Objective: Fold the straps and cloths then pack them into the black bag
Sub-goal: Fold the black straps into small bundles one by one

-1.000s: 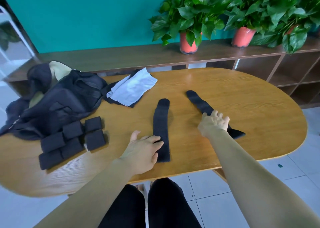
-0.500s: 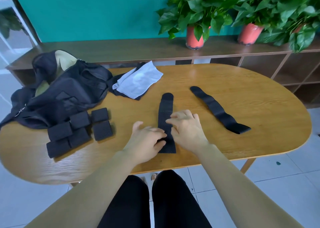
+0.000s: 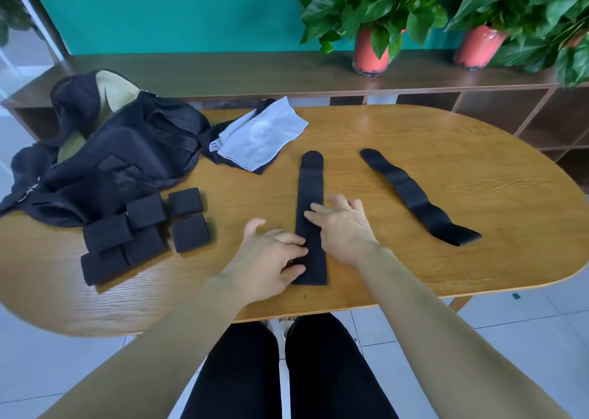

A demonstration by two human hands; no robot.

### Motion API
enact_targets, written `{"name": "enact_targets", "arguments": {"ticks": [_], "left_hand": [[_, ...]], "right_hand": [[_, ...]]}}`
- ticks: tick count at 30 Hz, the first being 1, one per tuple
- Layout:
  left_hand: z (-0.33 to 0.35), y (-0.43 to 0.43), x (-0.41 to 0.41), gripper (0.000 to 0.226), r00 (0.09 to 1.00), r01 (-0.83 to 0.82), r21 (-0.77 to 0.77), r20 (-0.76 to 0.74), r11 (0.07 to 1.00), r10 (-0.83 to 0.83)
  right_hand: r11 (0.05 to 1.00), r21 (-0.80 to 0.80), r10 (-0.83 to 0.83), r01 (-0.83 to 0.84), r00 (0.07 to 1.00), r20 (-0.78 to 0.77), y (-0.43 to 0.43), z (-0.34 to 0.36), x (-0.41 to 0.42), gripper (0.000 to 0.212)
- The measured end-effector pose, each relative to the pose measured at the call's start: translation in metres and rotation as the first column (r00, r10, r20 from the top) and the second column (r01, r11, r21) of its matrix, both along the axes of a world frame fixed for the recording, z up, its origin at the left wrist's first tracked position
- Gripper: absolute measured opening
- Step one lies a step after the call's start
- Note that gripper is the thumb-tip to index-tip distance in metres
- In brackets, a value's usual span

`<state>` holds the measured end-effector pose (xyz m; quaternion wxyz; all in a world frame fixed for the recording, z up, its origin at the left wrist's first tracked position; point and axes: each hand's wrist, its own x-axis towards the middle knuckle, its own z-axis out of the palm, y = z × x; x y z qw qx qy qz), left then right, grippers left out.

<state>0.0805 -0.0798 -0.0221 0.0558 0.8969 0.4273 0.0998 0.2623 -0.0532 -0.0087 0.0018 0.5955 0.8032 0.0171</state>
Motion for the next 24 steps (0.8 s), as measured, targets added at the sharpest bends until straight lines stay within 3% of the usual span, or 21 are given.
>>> {"name": "enact_targets", "arguments": {"ticks": [8,24], "left_hand": [[-0.001,0.004,-0.007,0.036,1.000,0.012,-0.019,0.016,1.000,-0.012],[-0.005,-0.001,-0.028,0.034,1.000,-0.001,0.018,0.006,1.000,0.001]], "right_hand": [[0.988,-0.114,-0.099,0.104,0.994,0.050,0.046,0.008,-0.002,0.059],[0.990,-0.119,-0.074,0.074,0.997,0.000,0.050,0.010,-0.021,0.066]]}}
